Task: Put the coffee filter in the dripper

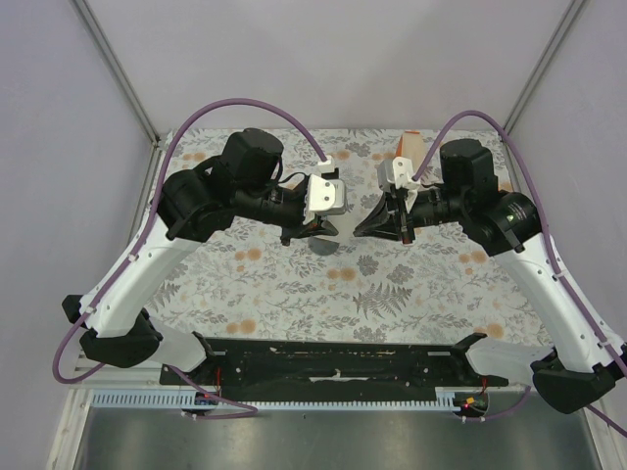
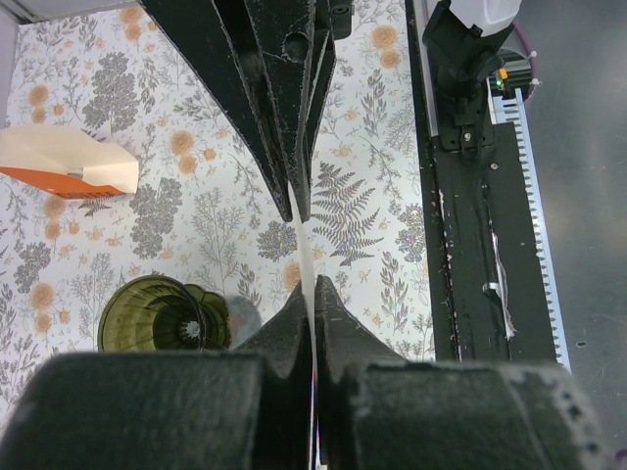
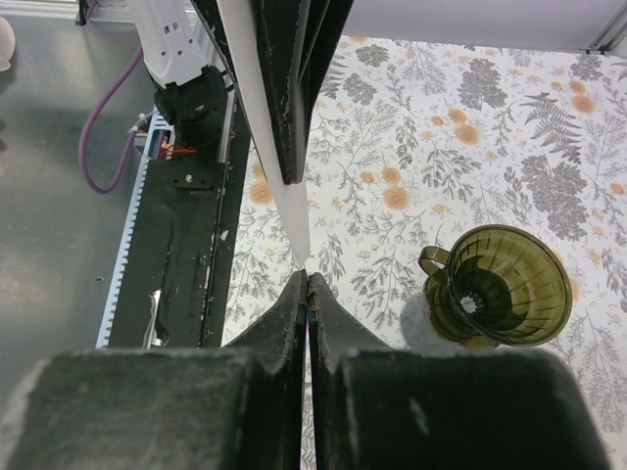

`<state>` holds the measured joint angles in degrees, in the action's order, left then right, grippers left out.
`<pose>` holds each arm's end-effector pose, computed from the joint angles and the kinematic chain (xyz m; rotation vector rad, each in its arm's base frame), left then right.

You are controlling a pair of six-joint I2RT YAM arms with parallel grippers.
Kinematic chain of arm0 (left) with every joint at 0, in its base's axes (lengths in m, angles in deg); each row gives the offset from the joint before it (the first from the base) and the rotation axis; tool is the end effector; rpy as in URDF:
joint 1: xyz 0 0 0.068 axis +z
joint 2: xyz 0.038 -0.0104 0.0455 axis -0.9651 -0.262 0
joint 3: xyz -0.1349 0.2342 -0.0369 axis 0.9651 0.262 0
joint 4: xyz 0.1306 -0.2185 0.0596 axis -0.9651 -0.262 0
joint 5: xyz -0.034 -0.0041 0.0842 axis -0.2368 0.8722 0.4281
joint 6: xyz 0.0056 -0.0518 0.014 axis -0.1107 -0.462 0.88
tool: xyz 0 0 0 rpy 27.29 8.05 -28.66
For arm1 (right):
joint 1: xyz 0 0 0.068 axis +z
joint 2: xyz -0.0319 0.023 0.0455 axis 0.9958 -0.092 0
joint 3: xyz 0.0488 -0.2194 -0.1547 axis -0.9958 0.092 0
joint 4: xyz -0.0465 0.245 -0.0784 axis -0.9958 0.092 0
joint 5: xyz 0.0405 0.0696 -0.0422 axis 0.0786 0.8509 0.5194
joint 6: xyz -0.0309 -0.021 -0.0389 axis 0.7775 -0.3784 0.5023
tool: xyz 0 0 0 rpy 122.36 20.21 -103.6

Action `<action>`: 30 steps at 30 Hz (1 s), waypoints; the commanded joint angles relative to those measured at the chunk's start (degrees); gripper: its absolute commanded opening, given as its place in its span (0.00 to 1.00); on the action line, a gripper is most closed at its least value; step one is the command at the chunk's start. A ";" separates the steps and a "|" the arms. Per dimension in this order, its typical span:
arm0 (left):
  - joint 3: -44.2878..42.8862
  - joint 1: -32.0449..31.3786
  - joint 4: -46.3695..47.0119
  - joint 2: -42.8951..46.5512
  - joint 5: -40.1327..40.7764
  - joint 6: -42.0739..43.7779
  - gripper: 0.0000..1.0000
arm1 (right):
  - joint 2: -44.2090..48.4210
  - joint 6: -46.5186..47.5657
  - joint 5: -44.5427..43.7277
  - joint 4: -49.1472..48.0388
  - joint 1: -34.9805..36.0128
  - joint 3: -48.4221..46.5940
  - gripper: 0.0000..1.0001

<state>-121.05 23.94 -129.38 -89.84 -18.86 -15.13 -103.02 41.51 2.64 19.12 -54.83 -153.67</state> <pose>0.1418 -0.2043 0.4952 1.6588 1.3811 -0.7916 0.1700 0.1321 0.4497 -1.4341 1.3264 1.0171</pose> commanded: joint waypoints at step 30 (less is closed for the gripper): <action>-1.18 -0.81 1.08 1.20 -0.23 1.19 0.02 | 1.32 1.48 1.54 -2.36 1.57 -1.35 0.13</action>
<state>-121.05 23.70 -129.38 -89.84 -18.86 -15.13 -102.93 42.99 1.98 18.73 -53.70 -153.67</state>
